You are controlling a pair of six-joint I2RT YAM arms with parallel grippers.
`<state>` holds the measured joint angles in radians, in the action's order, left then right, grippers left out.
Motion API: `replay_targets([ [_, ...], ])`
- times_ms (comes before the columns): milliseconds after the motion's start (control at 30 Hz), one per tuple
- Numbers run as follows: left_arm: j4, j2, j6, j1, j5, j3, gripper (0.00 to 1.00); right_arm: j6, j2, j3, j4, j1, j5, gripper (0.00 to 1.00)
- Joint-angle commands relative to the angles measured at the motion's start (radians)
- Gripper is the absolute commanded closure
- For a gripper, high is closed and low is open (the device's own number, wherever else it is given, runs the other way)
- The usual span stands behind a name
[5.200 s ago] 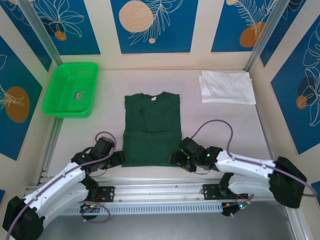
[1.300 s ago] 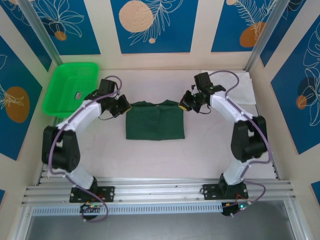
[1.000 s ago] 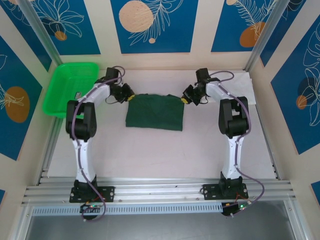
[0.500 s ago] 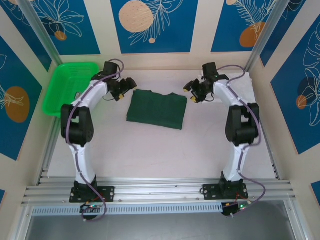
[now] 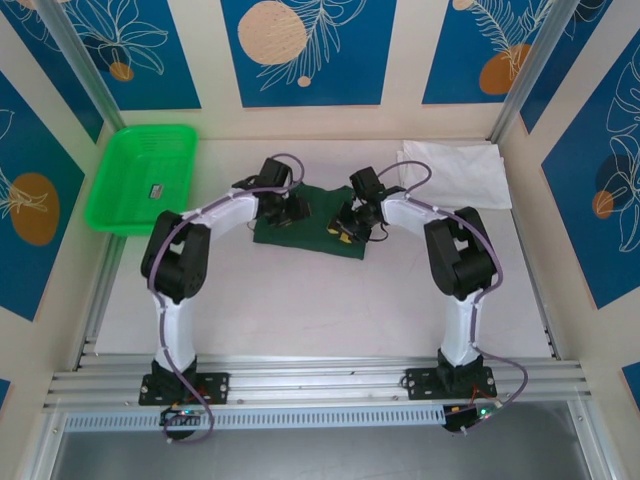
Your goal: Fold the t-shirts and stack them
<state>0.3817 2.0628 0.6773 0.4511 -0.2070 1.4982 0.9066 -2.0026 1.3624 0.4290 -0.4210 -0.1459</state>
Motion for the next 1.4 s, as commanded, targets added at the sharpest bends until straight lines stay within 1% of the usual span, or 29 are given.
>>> replay_targets([
  [0,-0.051,0.036,-0.013,-0.01,-0.002,-0.051,0.59,-0.017,-0.013,-0.02,0.006,-0.02,0.005,0.7],
  [67,-0.078,0.02,-0.001,-0.005,-0.013,-0.125,0.6,-0.03,-0.009,-0.049,0.007,-0.038,0.025,0.71],
  [167,-0.114,-0.048,0.02,0.011,-0.02,-0.268,0.6,-0.074,0.01,-0.091,0.035,-0.065,0.019,0.71],
  [267,-0.14,-0.139,0.022,0.049,-0.018,-0.421,0.59,-0.095,0.086,-0.198,0.024,-0.103,0.036,0.71],
  [400,-0.238,-0.314,0.083,0.107,-0.014,-0.686,0.58,-0.115,0.222,-0.364,0.004,-0.188,0.067,0.7],
  [467,-0.244,-0.413,0.115,0.149,0.014,-0.795,0.57,-0.115,0.294,-0.437,0.009,-0.232,0.093,0.69],
  [533,-0.238,-0.53,0.162,0.202,0.053,-0.899,0.55,-0.12,0.366,-0.515,0.01,-0.268,0.112,0.66],
  [600,-0.208,-0.636,0.201,0.242,0.081,-0.961,0.53,-0.123,0.445,-0.579,0.004,-0.277,0.122,0.6],
  [700,-0.116,-0.799,0.234,0.265,0.111,-0.989,0.51,-0.122,0.562,-0.648,0.007,-0.256,0.1,0.57],
  [767,-0.035,-0.892,0.231,0.265,0.139,-0.965,0.48,-0.12,0.638,-0.661,0.013,-0.235,0.07,0.54],
  [833,0.054,-0.952,0.185,0.26,0.176,-0.895,0.45,-0.106,0.716,-0.661,0.013,-0.213,0.069,0.52],
  [867,0.091,-0.96,0.155,0.258,0.185,-0.855,0.45,-0.104,0.737,-0.653,0.014,-0.206,0.076,0.52],
  [933,0.163,-0.945,0.088,0.247,0.214,-0.756,0.51,-0.1,0.754,-0.612,0.025,-0.189,0.1,0.53],
  [967,0.179,-0.928,0.064,0.241,0.226,-0.725,0.53,-0.103,0.745,-0.588,0.024,-0.183,0.096,0.54],
  [1033,0.18,-0.881,0.023,0.213,0.23,-0.674,0.59,-0.115,0.697,-0.52,0.027,-0.174,0.092,0.61],
  [1133,0.138,-0.781,-0.015,0.167,0.207,-0.637,0.62,-0.139,0.58,-0.41,0.036,-0.164,0.095,0.68],
  [1233,0.107,-0.658,-0.064,0.123,0.231,-0.594,0.64,-0.173,0.436,-0.295,0.042,-0.146,0.072,0.72],
  [1367,0.03,-0.508,-0.108,0.037,0.201,-0.563,0.68,-0.21,0.234,-0.156,0.074,-0.104,0.052,0.74],
])
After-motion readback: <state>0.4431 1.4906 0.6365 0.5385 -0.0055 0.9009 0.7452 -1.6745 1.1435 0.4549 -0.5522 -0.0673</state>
